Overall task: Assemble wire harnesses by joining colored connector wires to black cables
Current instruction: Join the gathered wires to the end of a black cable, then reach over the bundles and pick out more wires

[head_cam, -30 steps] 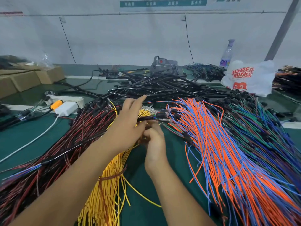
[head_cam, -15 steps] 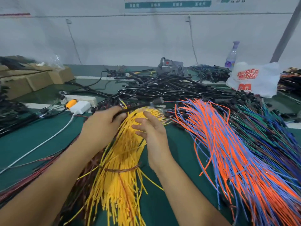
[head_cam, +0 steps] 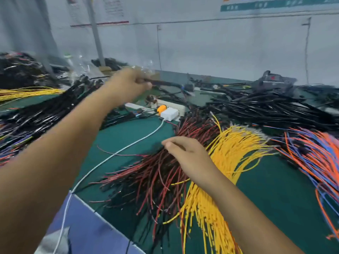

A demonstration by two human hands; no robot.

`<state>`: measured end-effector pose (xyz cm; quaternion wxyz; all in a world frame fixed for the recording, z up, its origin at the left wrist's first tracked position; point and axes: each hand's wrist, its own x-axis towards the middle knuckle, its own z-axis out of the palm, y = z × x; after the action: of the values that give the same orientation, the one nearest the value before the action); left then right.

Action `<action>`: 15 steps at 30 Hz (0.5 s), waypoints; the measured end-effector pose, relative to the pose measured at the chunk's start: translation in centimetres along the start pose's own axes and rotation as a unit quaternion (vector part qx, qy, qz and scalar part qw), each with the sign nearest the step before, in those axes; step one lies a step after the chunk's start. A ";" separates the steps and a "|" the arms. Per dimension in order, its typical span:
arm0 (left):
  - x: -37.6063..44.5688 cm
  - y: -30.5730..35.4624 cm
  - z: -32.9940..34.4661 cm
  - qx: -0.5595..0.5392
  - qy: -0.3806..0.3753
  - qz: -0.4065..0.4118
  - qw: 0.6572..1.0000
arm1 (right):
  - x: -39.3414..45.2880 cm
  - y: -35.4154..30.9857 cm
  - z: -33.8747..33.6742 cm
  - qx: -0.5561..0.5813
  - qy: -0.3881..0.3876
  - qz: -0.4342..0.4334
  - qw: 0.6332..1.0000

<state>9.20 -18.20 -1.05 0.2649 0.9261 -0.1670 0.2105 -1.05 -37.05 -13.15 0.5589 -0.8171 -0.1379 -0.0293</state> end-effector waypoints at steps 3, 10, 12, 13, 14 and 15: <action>0.9 -4.8 -0.9 0.141 0.075 0.007 0.987 | -0.3 0.2 0.4 -0.009 0.001 0.010 1.000; -7.7 -19.3 7.5 0.258 -0.205 -0.273 0.904 | -1.4 1.9 -1.8 -0.032 0.040 0.042 0.998; -8.9 -20.6 8.4 0.231 -0.202 -0.289 0.907 | -1.7 2.6 -3.1 -0.033 0.066 0.049 0.996; -8.8 -20.6 8.3 0.231 -0.202 -0.293 0.905 | -1.9 3.0 -3.7 -0.032 0.080 0.052 0.995; -8.4 -20.4 8.1 0.233 -0.207 -0.298 0.902 | -2.2 3.4 -4.4 -0.028 0.095 0.054 0.994; -7.8 -19.8 7.9 0.234 -0.205 -0.302 0.901 | -2.5 3.7 -5.0 -0.020 0.109 0.056 0.992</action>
<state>13.22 -5.16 -19.24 0.0513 0.9901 0.1240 -0.0411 -1.98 -43.41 -15.12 0.5550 -0.8265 -0.0290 -0.0896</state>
